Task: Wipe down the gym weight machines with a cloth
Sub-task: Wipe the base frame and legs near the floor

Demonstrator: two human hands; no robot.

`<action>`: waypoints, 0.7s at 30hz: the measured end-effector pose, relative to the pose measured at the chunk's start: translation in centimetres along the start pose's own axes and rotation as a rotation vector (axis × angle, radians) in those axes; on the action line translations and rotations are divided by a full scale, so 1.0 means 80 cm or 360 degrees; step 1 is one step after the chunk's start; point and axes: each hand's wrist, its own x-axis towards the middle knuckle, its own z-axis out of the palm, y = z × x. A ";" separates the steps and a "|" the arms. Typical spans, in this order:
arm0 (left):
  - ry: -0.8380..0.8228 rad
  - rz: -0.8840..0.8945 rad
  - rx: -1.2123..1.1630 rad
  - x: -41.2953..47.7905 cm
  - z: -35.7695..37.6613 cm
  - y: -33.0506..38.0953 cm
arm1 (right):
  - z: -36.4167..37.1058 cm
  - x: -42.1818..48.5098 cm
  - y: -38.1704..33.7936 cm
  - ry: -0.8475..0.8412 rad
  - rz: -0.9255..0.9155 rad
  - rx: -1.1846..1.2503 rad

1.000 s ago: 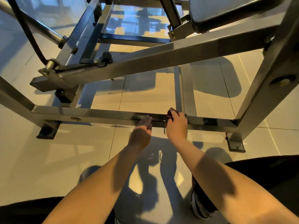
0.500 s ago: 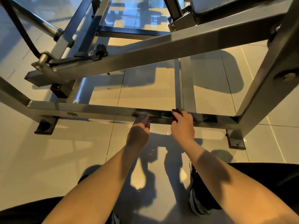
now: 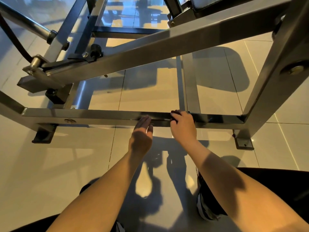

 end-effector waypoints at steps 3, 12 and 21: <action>0.0023 -0.0011 -0.0013 0.003 0.001 0.000 | 0.016 -0.004 -0.022 -0.0039 -0.0121 0.0000; 0.0064 0.0012 -0.0064 0.001 0.004 -0.002 | 0.012 -0.003 0.002 -0.0093 -0.0277 -0.0045; 0.0016 -0.0026 -0.0096 0.001 0.005 0.001 | 0.048 -0.011 -0.044 -0.0378 -0.0262 0.0168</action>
